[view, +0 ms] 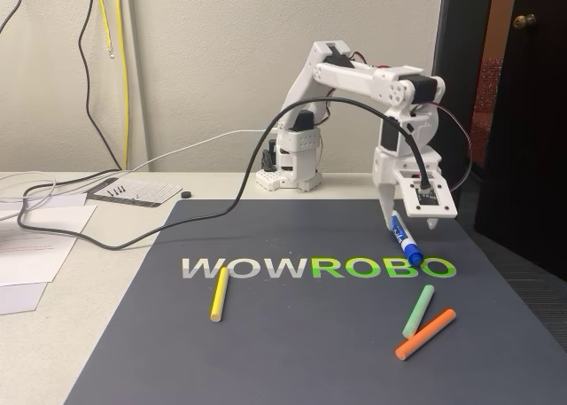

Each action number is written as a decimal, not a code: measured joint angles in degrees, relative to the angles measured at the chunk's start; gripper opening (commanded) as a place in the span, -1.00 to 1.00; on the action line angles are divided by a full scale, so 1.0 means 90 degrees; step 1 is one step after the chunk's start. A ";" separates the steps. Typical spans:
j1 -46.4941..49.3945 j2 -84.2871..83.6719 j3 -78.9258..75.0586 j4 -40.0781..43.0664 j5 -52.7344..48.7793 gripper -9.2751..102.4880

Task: Pick up the blue marker.

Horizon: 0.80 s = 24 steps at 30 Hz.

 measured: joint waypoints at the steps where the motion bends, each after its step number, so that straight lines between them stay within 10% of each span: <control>1: 0.0000 -0.0049 0.0000 -0.0078 0.0020 -0.28; 24: 0.0391 -0.0352 0.0000 -0.0352 -0.0654 -0.21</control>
